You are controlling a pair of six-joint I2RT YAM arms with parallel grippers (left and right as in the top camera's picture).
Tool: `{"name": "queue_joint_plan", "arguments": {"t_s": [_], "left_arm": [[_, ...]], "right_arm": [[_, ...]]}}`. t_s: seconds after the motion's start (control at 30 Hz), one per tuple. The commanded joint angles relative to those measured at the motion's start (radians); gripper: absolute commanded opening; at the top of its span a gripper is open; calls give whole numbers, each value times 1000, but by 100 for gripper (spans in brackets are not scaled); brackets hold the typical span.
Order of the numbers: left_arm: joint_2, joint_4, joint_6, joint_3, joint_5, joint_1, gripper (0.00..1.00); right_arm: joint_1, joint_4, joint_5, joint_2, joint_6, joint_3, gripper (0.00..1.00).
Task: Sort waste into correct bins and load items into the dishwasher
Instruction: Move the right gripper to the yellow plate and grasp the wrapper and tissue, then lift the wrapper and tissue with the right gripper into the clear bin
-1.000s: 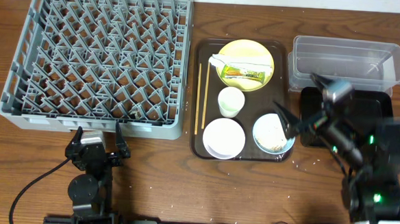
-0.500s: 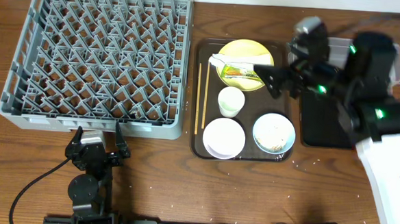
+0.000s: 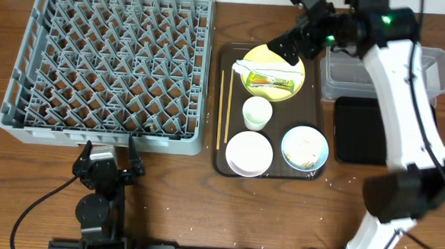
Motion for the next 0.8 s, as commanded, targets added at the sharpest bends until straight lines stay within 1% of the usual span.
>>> {"name": "queue_joint_plan", "arguments": {"t_s": [0.0,0.1,0.17,0.33,0.37,0.43,0.47,0.63,0.77], "left_arm": [[0,-18,6,-30,-9,3,90],[0,-18,6,-30,-9,3,91],[0,-18,6,-30,-9,3,90],[0,-18,6,-30,-9,3,91],[0,-18,6,-30,-9,3,91],[0,-18,6,-30,-9,3,90],[0,-18,6,-30,-9,3,90],[0,-18,6,-30,-9,3,90],[0,-18,6,-30,-9,3,90]], "right_arm": [[19,-57,100,110,-104,104,99],[16,-36,173,177,-135,108,99],[15,-15,187,214,-140,108,99],[23,19,143,292,-150,108,99],[26,23,144,310,-196,108,99],[31,23,157,340,-287,108,96],[33,26,183,353,-309,108,94],[53,47,351,418,-311,108,88],[76,64,450,473,-319,108,81]]}}
